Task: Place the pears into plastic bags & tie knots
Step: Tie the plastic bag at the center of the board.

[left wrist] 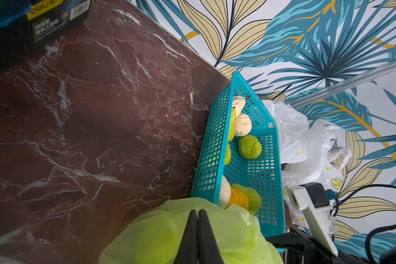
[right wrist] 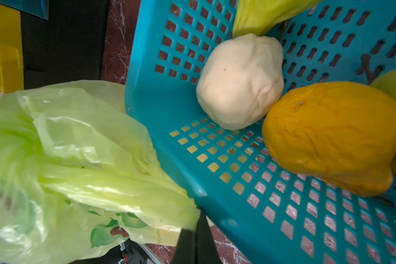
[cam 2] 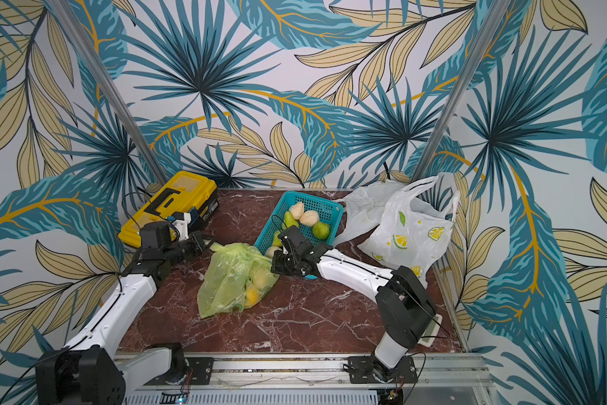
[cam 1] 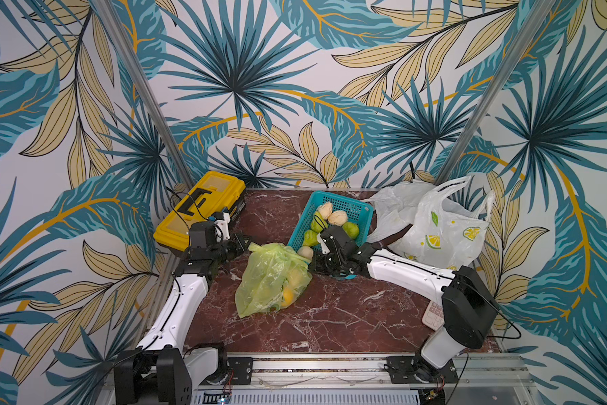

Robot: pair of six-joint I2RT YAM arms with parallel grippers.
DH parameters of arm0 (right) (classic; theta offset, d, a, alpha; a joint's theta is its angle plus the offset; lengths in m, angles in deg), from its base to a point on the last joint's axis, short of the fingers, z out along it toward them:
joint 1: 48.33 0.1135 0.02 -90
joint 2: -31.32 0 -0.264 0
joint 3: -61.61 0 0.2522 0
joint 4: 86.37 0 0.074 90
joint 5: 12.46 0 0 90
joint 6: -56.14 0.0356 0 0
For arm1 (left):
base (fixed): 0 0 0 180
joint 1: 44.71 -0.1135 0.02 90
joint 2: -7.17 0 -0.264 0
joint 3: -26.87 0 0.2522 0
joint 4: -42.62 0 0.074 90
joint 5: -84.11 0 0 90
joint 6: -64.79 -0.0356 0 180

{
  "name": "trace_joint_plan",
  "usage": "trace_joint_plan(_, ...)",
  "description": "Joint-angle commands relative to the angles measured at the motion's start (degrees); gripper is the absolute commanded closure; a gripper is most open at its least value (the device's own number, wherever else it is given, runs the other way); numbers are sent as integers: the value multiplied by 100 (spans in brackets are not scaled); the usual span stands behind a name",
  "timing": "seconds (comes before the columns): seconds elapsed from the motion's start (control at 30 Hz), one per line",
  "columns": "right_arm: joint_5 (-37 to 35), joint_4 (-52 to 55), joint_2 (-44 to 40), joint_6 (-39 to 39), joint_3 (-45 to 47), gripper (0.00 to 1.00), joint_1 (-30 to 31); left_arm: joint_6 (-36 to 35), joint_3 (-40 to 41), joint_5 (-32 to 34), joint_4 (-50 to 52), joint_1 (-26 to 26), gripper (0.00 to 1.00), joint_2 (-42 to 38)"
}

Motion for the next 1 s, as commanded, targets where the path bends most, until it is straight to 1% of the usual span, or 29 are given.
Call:
trace_joint_plan(0.0,-544,306,-166,236,694,100,-440,-177,270,40,-190,-491,100,-377)
trace_joint_plan(0.07,-610,313,-285,113,1033,100,-672,-390,541,164,-181,-870,100,-554)
trace_joint_plan(0.13,-837,535,-276,-242,1124,100,-747,-627,650,378,3,-966,100,-591)
trace_joint_plan(0.23,-867,831,18,-621,894,100,-733,-543,549,-228,21,-949,100,-216)
trace_joint_plan(0.3,-829,1003,156,-698,696,100,-720,-438,429,-298,22,-949,100,-67)
trace_joint_plan(0.4,-963,917,-138,-892,514,100,-548,-368,130,-671,53,-914,100,-224)
trace_joint_plan(0.47,-799,837,-200,-876,463,100,-524,-471,40,-621,168,-891,100,-321)
trace_joint_plan(0.53,-861,949,-114,-872,457,100,-531,-705,123,-191,337,-907,100,-333)
trace_joint_plan(0.57,-857,1054,-90,-957,432,100,-533,-795,193,-83,354,-953,100,-319)
trace_joint_plan(0.63,-651,1174,-248,-1232,348,100,-512,-847,171,-329,354,-976,100,-293)
trace_joint_plan(0.67,-463,1114,-432,-1398,351,97,-473,-757,119,-476,348,-970,96,-322)
trace_joint_plan(0.73,-244,1045,-812,-1633,343,78,-404,-688,-23,-741,438,-953,74,-364)
trace_joint_plan(0.77,-148,1043,-984,-1769,323,66,-395,-691,-134,-705,645,-955,63,-414)
trace_joint_plan(0.83,-125,1080,-1255,-2013,286,53,-353,-795,-354,-467,972,-962,50,-520)
trace_joint_plan(0.87,-129,1116,-1346,-2117,263,46,-337,-832,-468,-308,1147,-963,46,-599)
trace_joint_plan(0.97,-57,1219,-1296,-2383,30,36,-140,-887,-816,92,1708,-966,37,-764)
